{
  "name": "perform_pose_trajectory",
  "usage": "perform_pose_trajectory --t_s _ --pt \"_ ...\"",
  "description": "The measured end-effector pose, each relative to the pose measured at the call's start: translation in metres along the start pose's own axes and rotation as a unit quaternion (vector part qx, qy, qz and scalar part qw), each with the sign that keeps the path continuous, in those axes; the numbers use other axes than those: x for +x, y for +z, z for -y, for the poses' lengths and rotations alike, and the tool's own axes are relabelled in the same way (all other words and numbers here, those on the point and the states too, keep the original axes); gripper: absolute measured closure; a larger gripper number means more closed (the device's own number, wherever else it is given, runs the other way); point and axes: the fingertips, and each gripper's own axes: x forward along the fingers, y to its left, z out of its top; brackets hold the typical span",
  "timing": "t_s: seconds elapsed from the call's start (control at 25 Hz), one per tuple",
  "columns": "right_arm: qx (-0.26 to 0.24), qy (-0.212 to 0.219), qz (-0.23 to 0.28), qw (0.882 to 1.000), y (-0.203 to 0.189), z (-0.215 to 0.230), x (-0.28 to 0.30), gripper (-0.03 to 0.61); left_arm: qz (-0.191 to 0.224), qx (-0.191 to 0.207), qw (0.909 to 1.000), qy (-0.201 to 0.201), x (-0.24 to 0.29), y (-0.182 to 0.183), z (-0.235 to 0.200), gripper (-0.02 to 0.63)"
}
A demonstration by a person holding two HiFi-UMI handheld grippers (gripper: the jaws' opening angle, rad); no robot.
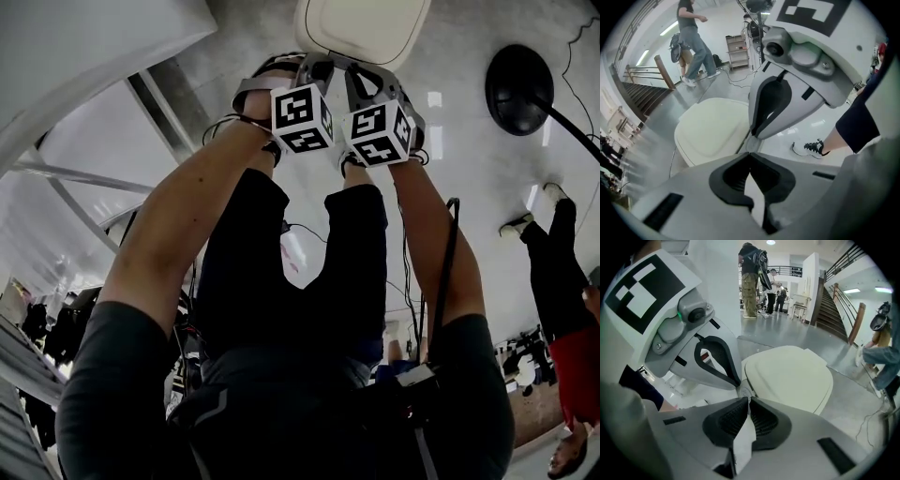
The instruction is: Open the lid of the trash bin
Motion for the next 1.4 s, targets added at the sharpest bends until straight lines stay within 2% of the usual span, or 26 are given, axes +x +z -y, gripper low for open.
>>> perform_pose_trajectory --t_s 0.32,0.52,0.8,1.08,1.4 --pt "-0.010 -0.021 0.002 1.000 -0.003 0.001 0.002 0.548 -0.011 0.020 0.9997 -0.011 0.003 -0.001 0.003 0.603" --pt "-0.006 -0.023 0.007 1.000 0.002 -0.003 0.000 0.548 -0.013 0.012 0.9998 -0.006 -0.004 -0.002 0.001 0.603" --pt "0.053 0.006 -0.003 0.999 0.001 0.005 -0.006 0.546 -0.023 -0.013 0.9996 -0.013 -0.006 0.003 0.001 0.603" --pt "0.067 0.010 0.020 0.998 0.047 0.008 -0.080 0.546 -0.009 -0.036 0.9993 -0.009 -0.077 0.027 -0.005 0.603" --pt "0.089 -0.013 0.053 0.995 0.112 0.022 -0.198 0.546 0.037 -0.073 0.9964 0.019 -0.193 0.080 -0.030 0.603"
